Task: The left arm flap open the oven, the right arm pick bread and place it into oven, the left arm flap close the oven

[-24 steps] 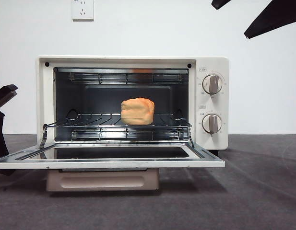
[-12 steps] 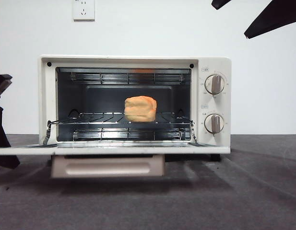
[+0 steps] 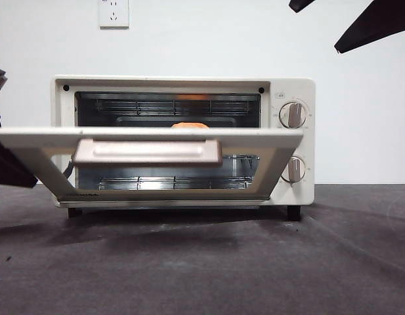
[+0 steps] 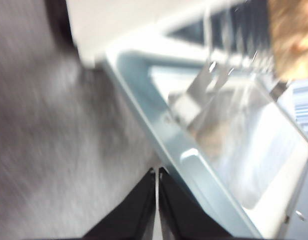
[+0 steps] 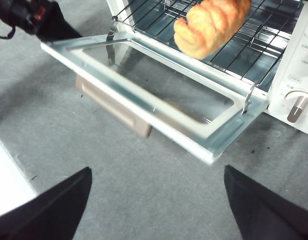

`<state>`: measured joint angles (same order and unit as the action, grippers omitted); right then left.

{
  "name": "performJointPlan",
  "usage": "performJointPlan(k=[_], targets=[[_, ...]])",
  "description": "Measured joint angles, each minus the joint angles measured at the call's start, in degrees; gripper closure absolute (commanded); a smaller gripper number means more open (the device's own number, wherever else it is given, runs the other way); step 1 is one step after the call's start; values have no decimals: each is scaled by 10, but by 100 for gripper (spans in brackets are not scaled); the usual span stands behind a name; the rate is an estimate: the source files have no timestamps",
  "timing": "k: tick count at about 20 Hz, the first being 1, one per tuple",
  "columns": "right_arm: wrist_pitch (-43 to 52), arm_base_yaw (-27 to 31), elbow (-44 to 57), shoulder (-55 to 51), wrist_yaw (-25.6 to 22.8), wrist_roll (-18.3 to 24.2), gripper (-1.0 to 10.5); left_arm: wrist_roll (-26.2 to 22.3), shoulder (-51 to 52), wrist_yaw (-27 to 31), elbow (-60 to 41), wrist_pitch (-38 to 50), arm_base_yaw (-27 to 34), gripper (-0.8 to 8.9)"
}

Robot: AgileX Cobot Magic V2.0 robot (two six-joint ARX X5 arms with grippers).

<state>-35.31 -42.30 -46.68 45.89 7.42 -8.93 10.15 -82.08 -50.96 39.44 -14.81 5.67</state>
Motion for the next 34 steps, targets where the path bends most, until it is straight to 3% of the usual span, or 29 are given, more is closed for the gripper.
performJointPlan(k=[9,23,28,34], targets=[[0,0,0,0,0,-3,524,87,13,-30,2,131,-2,798],[0,0,0,0,0,-4,524,99,197,-26,2,74,-24,798],[0,0,0,0,0,-4,524,89,289,37,2,10,-45,797],[0,0,0,0,0,-3,524,34,406,175,2,-104,-74,798]])
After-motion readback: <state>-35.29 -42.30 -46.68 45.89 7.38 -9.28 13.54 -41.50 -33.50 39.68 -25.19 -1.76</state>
